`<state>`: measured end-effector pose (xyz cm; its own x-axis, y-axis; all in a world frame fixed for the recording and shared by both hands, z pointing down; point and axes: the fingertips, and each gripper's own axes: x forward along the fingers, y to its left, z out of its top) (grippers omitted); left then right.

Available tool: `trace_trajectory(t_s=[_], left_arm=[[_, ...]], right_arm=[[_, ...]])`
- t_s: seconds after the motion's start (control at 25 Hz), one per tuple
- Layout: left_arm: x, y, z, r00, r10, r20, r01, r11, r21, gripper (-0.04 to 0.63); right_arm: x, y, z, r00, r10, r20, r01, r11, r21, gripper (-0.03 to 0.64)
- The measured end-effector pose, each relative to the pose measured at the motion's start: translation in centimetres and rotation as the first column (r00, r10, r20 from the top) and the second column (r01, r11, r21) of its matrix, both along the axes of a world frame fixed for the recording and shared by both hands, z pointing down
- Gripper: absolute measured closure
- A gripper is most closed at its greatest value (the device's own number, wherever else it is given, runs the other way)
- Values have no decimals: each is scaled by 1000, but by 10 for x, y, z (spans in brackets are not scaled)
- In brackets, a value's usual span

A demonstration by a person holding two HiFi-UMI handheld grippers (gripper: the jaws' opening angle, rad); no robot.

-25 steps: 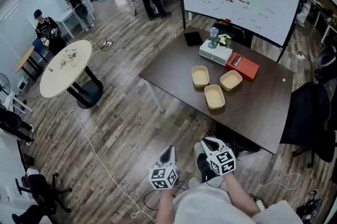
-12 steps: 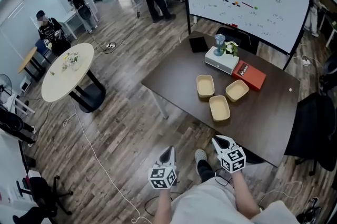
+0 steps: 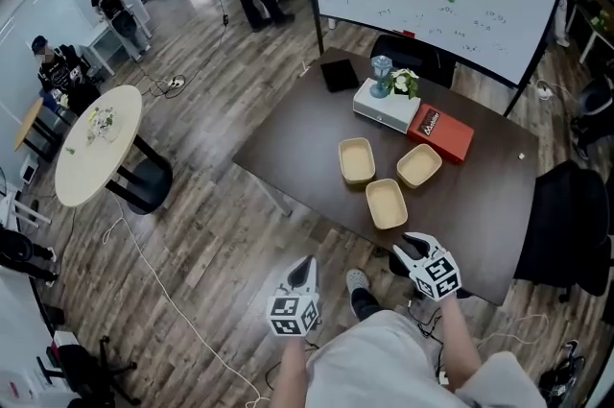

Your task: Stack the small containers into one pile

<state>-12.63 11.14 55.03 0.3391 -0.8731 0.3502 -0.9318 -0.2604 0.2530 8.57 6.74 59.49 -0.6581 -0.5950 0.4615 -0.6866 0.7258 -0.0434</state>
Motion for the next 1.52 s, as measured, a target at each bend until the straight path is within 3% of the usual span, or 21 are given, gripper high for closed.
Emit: trace_trajectory(t_s=[0.16,0.32,0.68,1.08,1.2,1.28,1.36,1.52], left_arm=[[12,-29,7,999,39,7,-39,999,-14,588],[20,-58,11,998,59,23,-58,998,-28,586],[29,-114,18,996,84,23,-83,995,-52,522],[32,-157,28,995,80,52,-75,994,-82,506],[36,-163,33,996,79,51,-74,993,-94,506],[37,-167,40,996,73,49,-68,992,-105,506],[36,-171,46,997,62,47,-56,992,-114,506],[41,-170,58,998,45,38,-40,990,-136,508]], right_arm=[[6,-17,15,986,-84,-141,86,996,8,479],[8,-35,24,970,-143,-199,143,990,-14,456],[16,-95,35,966,-168,-197,162,986,-48,431],[49,-182,77,969,-71,-238,32,986,-165,431],[45,-191,83,961,-131,-242,89,980,-179,431],[37,-188,91,939,-219,-267,172,967,-187,431],[27,-178,100,894,-324,-311,269,941,-205,431],[14,-136,118,738,-550,-390,486,835,-259,431]])
